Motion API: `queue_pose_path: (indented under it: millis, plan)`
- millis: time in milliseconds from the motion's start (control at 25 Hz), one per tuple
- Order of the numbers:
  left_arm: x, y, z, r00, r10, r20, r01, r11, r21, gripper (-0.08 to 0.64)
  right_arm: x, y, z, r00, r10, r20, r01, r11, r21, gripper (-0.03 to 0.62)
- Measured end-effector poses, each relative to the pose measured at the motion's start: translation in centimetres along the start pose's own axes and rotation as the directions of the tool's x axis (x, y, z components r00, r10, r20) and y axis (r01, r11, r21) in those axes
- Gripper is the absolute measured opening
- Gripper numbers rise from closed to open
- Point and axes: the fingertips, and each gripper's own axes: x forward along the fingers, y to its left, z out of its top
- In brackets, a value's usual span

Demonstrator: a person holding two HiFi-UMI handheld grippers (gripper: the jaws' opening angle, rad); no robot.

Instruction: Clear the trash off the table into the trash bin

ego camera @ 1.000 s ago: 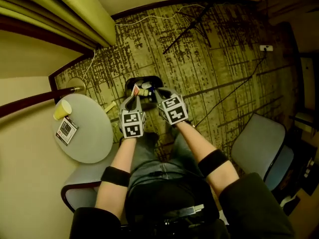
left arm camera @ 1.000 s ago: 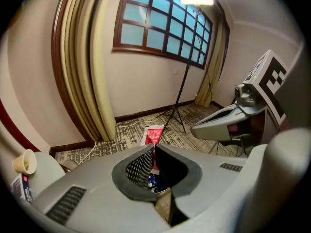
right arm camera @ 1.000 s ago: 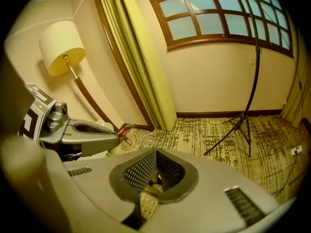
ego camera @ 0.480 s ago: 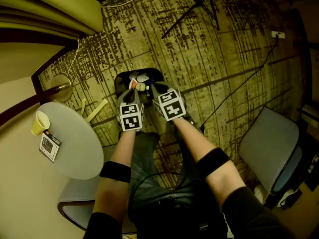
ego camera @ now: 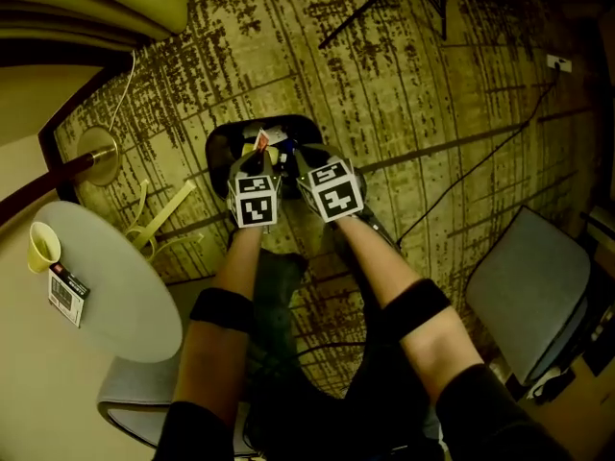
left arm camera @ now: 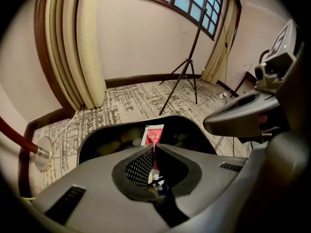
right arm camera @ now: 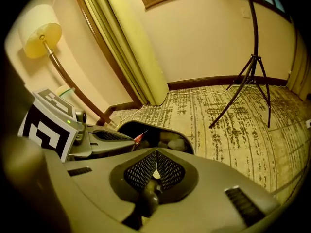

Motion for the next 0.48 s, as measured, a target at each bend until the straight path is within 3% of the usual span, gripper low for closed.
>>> queue_pose_path:
  millis: [280, 360, 480]
  plan:
    - [3.2, 0.4, -1.9, 1.000, -0.009, -0.021, 0.008, 0.999, -0.035, 0.030, 1.6, -1.6, -1.5, 1.000, -0.002, -0.013, 0.002, 1.000, -0.002, 0.000]
    - [3.6, 0.1, -2.1, 0.999, -0.020, -0.025, 0.019, 0.999, -0.048, 0.122, 1.7, -1.9, -1.9, 1.000, -0.004, -0.017, 0.004, 1.000, -0.007, 0.000]
    - [3.4, -0.2, -2.1, 0.999, -0.025, -0.022, 0.024, 0.999, -0.049, 0.137, 1.7, -2.6, -2.7, 1.000, -0.010, -0.021, 0.010, 0.999, -0.030, 0.000]
